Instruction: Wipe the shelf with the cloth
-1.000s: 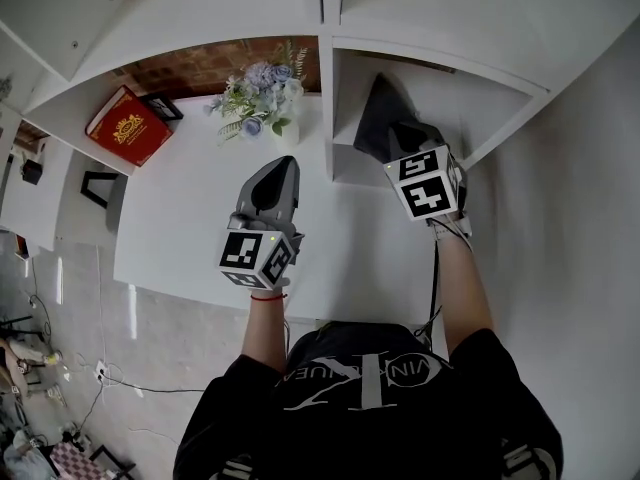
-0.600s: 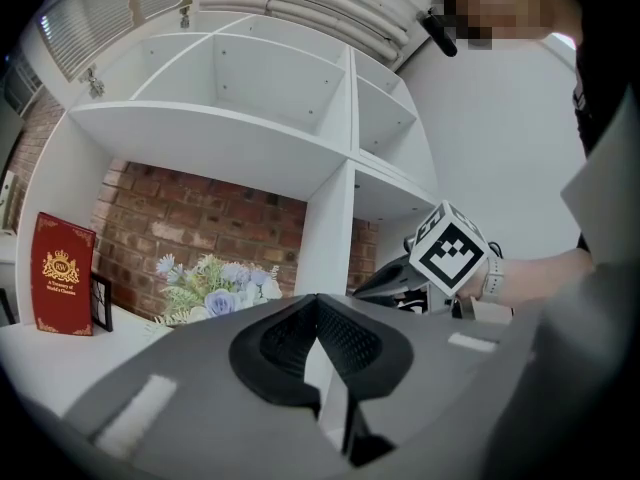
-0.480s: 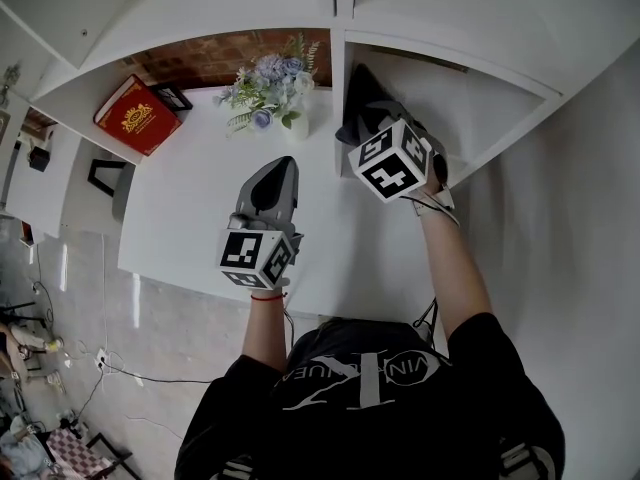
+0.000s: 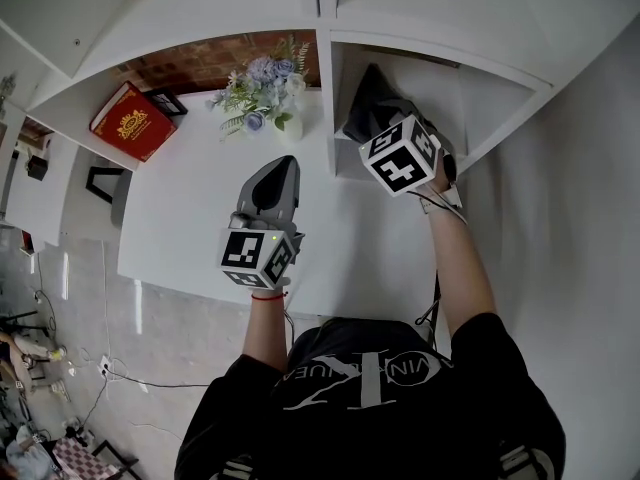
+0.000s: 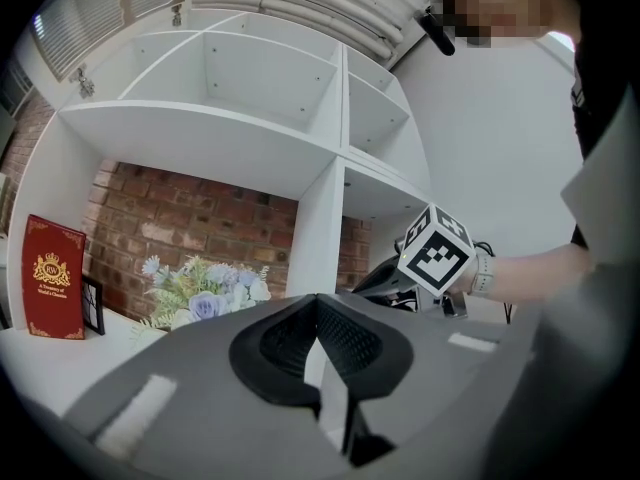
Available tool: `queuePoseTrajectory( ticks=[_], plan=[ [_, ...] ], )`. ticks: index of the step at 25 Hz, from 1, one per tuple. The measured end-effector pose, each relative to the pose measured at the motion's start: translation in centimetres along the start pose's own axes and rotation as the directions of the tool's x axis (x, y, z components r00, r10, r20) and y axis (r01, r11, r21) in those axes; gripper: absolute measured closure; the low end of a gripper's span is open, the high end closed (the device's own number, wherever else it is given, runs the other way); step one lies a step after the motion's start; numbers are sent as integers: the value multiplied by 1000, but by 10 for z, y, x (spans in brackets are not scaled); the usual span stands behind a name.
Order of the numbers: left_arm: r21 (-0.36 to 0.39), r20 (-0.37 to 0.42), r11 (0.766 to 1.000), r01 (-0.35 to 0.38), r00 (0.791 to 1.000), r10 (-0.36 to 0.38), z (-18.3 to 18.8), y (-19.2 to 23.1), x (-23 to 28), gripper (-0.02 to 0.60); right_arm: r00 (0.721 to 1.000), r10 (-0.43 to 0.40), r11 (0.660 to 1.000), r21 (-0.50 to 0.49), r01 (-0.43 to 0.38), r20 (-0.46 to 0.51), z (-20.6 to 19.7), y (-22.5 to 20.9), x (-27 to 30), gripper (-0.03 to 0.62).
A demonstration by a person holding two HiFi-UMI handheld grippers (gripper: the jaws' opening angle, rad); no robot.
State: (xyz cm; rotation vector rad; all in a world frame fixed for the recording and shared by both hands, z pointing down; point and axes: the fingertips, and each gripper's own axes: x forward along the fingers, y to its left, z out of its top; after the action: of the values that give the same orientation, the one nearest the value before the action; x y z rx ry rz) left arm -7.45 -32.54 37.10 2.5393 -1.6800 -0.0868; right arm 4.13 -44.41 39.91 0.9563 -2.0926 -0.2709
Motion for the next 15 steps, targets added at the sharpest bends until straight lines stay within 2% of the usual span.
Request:
queuePoseTrajectory(
  ticks=[4, 7, 10, 13, 15],
  plan=[
    [-6, -3, 999, 32, 999, -32, -2, -9, 9, 571, 992, -105, 994, 17, 106, -64, -31, -27, -13, 583],
    [-12, -5, 998, 68, 998, -68, -4, -20, 19, 571, 972, -201, 979, -2, 202, -121, -54, -46, -24, 583],
    [-13, -4, 994, 107, 994, -107, -5, -33, 28, 571, 955, -252, 967, 8, 256, -159, -69, -54, -32, 585],
    [-6, -3, 990, 138, 990, -138, -4, -44, 35, 571, 943, -288, 953, 49, 300, -167, -73, -58, -35, 585],
    [-1, -2, 989, 147, 989, -147, -3, -47, 35, 571, 933, -335, 931, 105, 349, -129, -70, -64, -43, 583]
  ],
)
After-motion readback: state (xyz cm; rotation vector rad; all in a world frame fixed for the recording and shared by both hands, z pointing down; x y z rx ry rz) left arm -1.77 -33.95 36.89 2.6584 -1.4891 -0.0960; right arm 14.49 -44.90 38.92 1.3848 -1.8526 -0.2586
